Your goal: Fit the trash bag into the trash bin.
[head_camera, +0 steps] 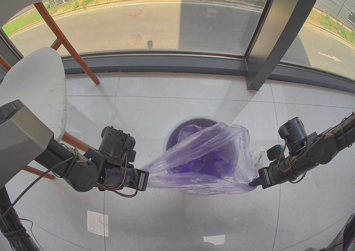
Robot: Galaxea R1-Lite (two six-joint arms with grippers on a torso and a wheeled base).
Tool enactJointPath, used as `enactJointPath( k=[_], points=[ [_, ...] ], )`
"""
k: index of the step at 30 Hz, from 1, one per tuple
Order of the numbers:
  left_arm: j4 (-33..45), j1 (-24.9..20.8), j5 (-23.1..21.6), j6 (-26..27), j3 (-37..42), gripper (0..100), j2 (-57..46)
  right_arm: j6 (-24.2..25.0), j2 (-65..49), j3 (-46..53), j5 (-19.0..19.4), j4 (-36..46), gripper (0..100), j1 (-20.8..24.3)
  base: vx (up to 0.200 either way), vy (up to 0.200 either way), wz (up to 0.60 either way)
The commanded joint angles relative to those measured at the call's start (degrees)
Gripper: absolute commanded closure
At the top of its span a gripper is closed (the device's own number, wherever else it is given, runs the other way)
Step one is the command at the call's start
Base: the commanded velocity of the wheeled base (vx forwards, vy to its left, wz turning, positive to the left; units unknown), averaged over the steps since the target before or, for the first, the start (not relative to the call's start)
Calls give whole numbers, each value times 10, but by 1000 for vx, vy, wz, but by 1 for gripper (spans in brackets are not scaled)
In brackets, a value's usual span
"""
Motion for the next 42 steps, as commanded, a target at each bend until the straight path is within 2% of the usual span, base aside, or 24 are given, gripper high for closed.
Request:
enactJointPath(
  k=[1,8,20,24,34,42],
  points=[
    [0,7,0,1,2,100,4,0,35,14,-3,-35,100,-5,0,0,0],
    [0,8,0,2,13,100,13,-1,61,37,-5,-84,100,-12,0,0,0],
    [-9,20,0,38,34,100,21,-1,79,42,-6,-85,100,-17,0,0,0],
    [-35,20,0,41,37,100,33,-1,95,45,-13,-113,100,-18,0,0,0],
    [-35,21,1,41,48,100,43,-2,130,46,-19,-162,100,-33,0,0,0],
    [-36,43,2,57,43,100,55,0,154,40,-19,-215,100,-45,0,0,0]
  ],
)
